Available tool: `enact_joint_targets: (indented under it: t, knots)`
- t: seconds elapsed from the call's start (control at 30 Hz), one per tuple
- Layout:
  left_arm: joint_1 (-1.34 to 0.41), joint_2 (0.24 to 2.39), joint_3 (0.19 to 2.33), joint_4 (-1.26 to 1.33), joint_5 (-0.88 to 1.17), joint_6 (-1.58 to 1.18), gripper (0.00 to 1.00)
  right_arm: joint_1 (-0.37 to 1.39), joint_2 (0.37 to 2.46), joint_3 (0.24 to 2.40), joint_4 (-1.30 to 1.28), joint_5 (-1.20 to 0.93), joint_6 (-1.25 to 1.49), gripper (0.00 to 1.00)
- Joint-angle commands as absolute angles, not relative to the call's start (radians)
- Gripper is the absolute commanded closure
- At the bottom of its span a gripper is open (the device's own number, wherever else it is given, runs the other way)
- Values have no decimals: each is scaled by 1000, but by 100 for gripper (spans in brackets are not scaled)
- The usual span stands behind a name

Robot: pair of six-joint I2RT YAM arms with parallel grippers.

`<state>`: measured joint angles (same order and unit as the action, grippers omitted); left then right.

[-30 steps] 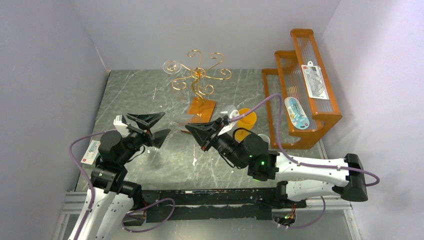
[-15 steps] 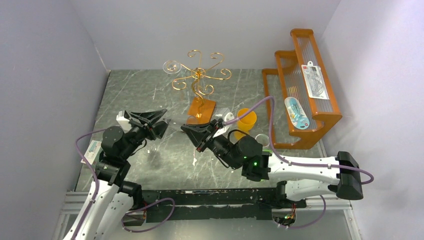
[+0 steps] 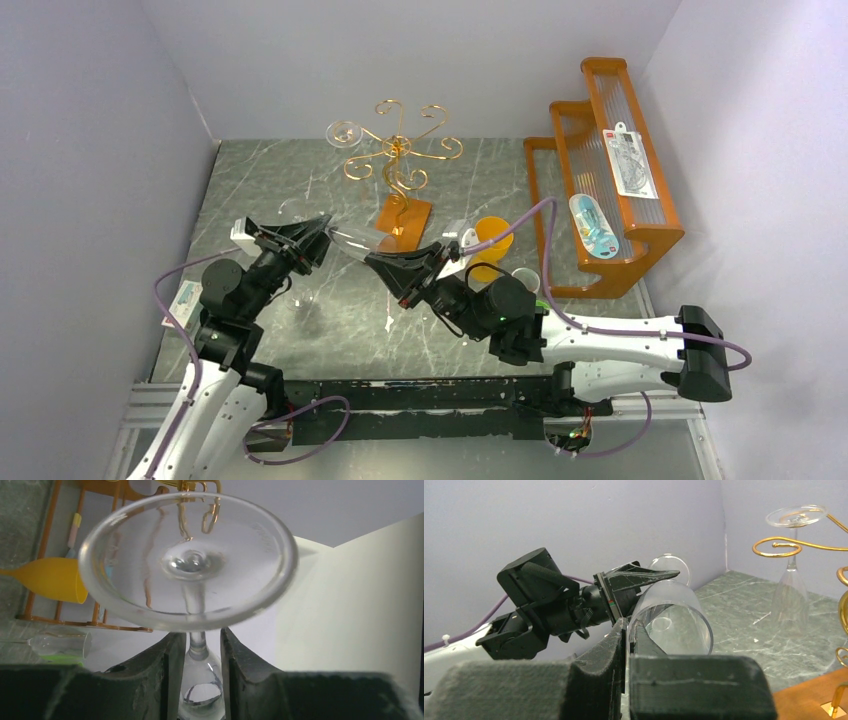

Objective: Place the wine glass upside down on the wine glass rack

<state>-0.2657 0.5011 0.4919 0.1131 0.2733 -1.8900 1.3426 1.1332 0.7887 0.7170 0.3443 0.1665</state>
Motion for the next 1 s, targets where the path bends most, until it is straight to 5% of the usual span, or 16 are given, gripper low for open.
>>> enact_joint_targets:
  t: [0.0, 0.4, 0.6, 0.97]
  knots:
    - [-270, 516, 499, 236, 264, -1909, 67, 1344, 1117, 766, 710, 309, 205, 100]
    - [-270, 553, 508, 320, 278, -1843, 70, 1345, 1108, 774, 667, 303, 221, 100]
    - [-270, 542, 528, 334, 253, -1767, 94, 1345, 1105, 785, 640, 319, 239, 100]
    - [-270, 600, 691, 231, 285, -1332, 95, 1341, 1019, 743, 543, 427, 253, 42]
